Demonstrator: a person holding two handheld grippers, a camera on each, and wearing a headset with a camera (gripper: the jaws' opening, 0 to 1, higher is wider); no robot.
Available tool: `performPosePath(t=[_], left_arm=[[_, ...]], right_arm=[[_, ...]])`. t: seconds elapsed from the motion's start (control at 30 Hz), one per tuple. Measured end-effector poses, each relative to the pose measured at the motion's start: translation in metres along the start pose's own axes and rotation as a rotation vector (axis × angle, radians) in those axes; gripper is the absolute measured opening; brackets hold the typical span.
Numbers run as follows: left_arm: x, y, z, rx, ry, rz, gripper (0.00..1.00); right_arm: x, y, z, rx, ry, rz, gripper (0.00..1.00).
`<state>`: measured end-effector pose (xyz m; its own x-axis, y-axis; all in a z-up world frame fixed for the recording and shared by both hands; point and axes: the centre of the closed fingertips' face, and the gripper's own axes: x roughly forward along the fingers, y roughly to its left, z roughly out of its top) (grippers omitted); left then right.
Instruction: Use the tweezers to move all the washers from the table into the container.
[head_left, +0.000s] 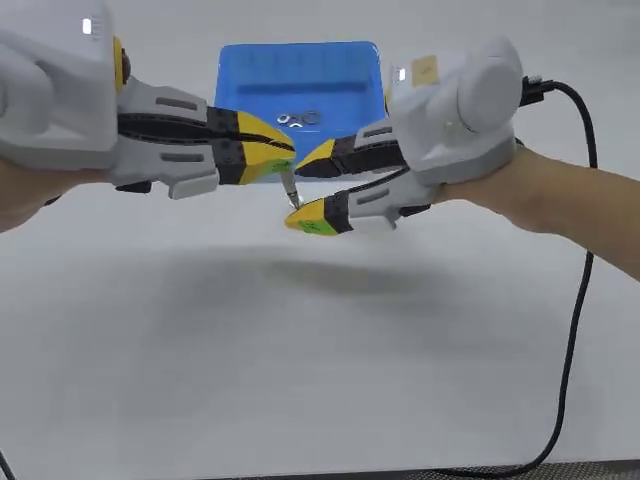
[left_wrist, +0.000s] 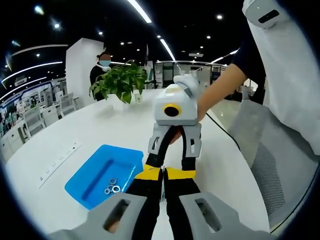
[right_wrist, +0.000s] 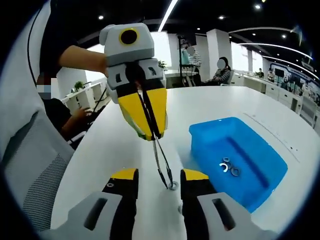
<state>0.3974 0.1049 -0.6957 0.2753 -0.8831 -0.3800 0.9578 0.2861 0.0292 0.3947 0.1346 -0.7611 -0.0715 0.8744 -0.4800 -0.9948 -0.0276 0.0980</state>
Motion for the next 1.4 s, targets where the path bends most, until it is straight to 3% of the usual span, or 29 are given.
performPosePath(t=[0.17, 0.27, 0.5, 0.8, 0.87, 1.0, 1.23, 1.3, 1.4], left_arm=[[0.002, 0.001, 0.001, -0.002, 0.001, -0.006, 0.05], [0.003, 0.001, 0.001, 0.001, 0.002, -0.011, 0.05], [0.006, -0.001, 0.001, 0.011, 0.007, -0.025, 0.05], [0.006, -0.003, 0.0, 0.018, 0.014, -0.025, 0.05], [0.008, -0.003, 0.001, 0.006, 0.014, -0.006, 0.05], [0.007, 0.003, 0.003, -0.096, -0.008, 0.069, 0.06], [0.001, -0.007, 0.008, -0.089, -0.013, 0.076, 0.1], [0.007, -0.014, 0.018, -0.097, -0.016, 0.087, 0.11], [-0.004, -0.011, 0.019, -0.121, -0.037, 0.113, 0.16]], right_arm=[[0.004, 0.002, 0.0, -0.04, 0.015, 0.037, 0.24], [0.006, -0.001, -0.003, -0.088, 0.042, 0.04, 0.2], [0.005, -0.006, -0.004, -0.119, 0.056, 0.023, 0.12], [0.004, -0.004, -0.004, -0.15, 0.066, 0.019, 0.1], [0.004, -0.004, -0.004, -0.151, 0.068, 0.015, 0.1], [0.005, -0.007, -0.004, -0.128, 0.062, 0.001, 0.09], [0.008, -0.002, -0.003, -0.137, 0.069, 0.003, 0.09], [0.009, -0.001, -0.003, -0.135, 0.068, -0.002, 0.09], [0.01, 0.002, -0.002, -0.134, 0.072, -0.01, 0.09]])
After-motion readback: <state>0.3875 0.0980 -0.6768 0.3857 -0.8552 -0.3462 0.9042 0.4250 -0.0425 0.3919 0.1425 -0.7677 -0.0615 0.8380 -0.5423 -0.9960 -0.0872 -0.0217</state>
